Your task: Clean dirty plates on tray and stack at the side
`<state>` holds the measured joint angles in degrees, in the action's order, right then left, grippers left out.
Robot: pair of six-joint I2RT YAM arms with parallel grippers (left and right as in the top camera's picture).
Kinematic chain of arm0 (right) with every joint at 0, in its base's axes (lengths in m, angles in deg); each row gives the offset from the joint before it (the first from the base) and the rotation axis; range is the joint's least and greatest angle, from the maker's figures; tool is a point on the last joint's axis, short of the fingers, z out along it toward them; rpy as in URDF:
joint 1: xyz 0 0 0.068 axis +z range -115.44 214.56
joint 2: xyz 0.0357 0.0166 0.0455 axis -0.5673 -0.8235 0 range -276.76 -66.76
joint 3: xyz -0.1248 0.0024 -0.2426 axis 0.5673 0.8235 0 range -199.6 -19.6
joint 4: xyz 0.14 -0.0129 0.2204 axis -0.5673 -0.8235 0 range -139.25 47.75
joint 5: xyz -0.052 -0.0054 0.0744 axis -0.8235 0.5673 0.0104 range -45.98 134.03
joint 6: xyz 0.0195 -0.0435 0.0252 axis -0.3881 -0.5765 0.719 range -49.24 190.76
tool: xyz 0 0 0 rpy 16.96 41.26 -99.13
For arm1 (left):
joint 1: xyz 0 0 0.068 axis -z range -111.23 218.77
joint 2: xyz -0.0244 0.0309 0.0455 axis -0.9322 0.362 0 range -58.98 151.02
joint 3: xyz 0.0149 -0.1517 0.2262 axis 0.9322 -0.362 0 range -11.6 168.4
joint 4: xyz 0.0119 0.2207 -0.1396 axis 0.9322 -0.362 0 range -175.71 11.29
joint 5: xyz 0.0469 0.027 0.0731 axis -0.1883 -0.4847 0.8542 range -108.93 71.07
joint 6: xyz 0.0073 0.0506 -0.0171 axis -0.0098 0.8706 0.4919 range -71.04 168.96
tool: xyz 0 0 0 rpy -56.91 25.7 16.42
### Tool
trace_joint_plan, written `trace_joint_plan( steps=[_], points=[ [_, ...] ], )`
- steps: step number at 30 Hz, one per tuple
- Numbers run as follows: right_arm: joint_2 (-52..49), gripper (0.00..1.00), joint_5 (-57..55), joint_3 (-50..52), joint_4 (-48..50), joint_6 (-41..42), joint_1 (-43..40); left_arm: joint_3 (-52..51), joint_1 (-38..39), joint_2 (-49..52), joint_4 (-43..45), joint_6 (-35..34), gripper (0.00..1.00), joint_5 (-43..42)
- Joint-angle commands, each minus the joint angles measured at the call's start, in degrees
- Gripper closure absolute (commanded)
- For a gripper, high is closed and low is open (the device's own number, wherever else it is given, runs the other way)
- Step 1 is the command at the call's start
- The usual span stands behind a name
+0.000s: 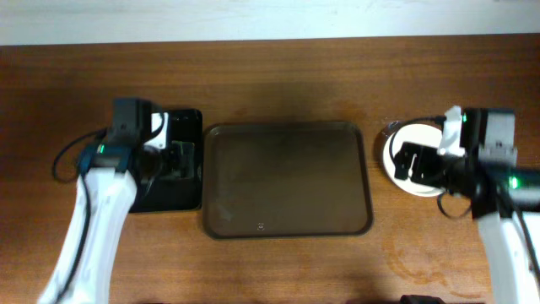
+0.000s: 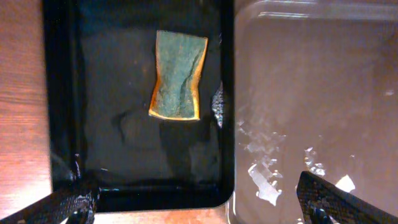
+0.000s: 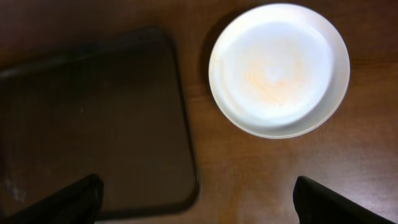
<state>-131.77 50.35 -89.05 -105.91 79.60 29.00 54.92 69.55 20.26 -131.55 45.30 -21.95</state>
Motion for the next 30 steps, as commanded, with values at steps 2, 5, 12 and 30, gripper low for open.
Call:
trace_joint_plan(
  steps=[2, 5, 12, 30],
  points=[
    [15.91, 0.02, -3.54, 8.28, 2.14, -0.24, 0.31, -14.14, -0.31, -21.22, 7.21, 0.24, 0.0, -3.39],
    [23.85, 0.02, -6.38, 10.93, 2.05, -0.26, 0.31, -21.05, -0.31, -32.22, 11.26, -0.17, 0.0, -3.65],
    [29.33, 0.02, -6.38, 11.02, -0.5, -0.26, 0.31, -24.17, -0.31, -43.95, 10.36, -0.15, 0.0, -3.63],
    [38.36, 0.02, -8.39, 15.02, 8.39, -3.69, 5.55, -24.17, -0.31, -43.91, 10.34, -0.15, 0.0, -3.63]
  ],
)
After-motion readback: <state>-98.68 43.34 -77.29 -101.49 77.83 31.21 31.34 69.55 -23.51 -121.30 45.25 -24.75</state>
